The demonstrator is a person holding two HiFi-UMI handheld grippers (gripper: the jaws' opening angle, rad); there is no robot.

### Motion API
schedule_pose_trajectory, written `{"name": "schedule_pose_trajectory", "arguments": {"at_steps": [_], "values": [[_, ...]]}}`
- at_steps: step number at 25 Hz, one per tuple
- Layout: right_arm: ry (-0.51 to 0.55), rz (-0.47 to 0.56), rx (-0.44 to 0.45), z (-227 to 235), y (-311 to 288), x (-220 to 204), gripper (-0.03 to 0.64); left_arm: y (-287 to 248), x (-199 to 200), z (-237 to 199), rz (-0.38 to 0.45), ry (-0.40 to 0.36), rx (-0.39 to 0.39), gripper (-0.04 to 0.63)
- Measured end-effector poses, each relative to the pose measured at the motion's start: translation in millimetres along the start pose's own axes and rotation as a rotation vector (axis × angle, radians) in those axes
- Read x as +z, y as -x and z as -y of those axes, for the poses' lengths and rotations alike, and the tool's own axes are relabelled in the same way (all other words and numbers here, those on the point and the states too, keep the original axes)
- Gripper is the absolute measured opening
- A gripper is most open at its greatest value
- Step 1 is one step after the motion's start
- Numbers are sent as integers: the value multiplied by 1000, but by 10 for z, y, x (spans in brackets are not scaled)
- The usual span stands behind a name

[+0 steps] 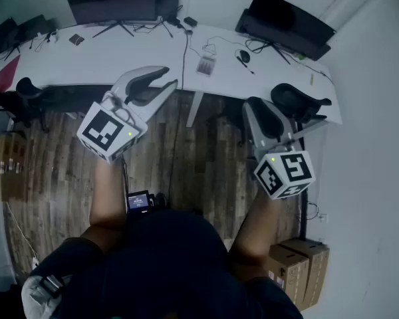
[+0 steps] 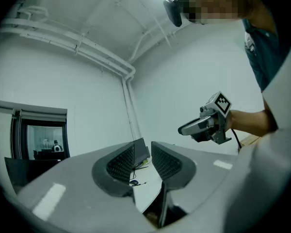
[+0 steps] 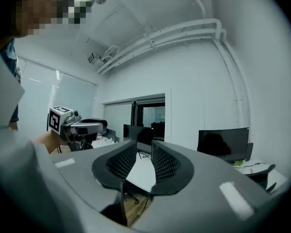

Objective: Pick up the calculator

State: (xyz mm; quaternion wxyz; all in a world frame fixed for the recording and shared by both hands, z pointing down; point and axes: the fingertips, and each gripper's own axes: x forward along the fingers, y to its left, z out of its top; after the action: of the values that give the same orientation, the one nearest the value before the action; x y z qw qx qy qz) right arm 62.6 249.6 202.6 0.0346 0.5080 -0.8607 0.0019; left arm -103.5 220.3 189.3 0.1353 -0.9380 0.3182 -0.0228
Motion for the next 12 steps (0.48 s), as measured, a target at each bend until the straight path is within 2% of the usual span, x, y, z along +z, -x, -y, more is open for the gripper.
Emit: {"name": "schedule_pose_trajectory", "arguments": {"at_steps": [12], "values": [[-12, -16, -34, -37, -28, -58, 100, 12, -59, -42, 11, -5, -27, 107]]}}
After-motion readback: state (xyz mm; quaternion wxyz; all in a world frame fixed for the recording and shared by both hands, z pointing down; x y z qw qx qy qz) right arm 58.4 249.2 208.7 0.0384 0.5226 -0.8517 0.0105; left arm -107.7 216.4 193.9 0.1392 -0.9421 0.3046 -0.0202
